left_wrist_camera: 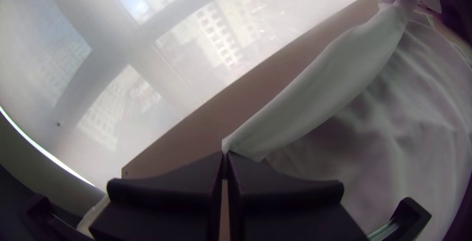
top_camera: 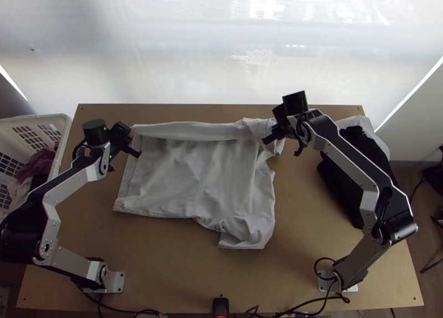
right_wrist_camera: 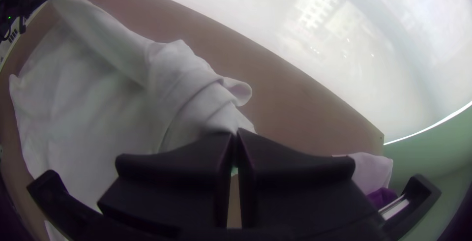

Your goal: Fold the t-shirt

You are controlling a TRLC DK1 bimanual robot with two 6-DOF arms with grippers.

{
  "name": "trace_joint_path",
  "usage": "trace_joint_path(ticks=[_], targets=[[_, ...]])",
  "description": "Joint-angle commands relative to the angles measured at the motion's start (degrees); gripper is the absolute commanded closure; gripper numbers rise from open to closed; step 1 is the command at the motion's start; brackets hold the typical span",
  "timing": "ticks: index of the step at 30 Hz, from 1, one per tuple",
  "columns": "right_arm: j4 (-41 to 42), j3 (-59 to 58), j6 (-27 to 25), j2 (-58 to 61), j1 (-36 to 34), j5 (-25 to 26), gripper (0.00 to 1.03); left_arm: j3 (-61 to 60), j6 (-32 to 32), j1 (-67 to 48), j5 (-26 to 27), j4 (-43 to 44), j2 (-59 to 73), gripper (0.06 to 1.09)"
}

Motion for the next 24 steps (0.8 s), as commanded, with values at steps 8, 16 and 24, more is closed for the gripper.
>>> trace_joint_path(ticks=[8, 16, 24], targets=[[-7.33, -12.54, -0.32, -8.48, -1.32, -1.42, 1.0, -4.58, 6.11, 5.14, 4.66, -11.86, -6.36, 1.04], [-7.15, -16.23, 0.56, -8.21, 2.28, -1.86, 1.0, -5.72, 7.69, 3.73, 4.83, -11.51, -3.98, 1.04], [-7.06, -16.58, 0.47, -5.58, 3.43, -2.3, 1.0, -4.93, 10.59, 3.2, 4.22, -11.51, -0.29, 1.04]])
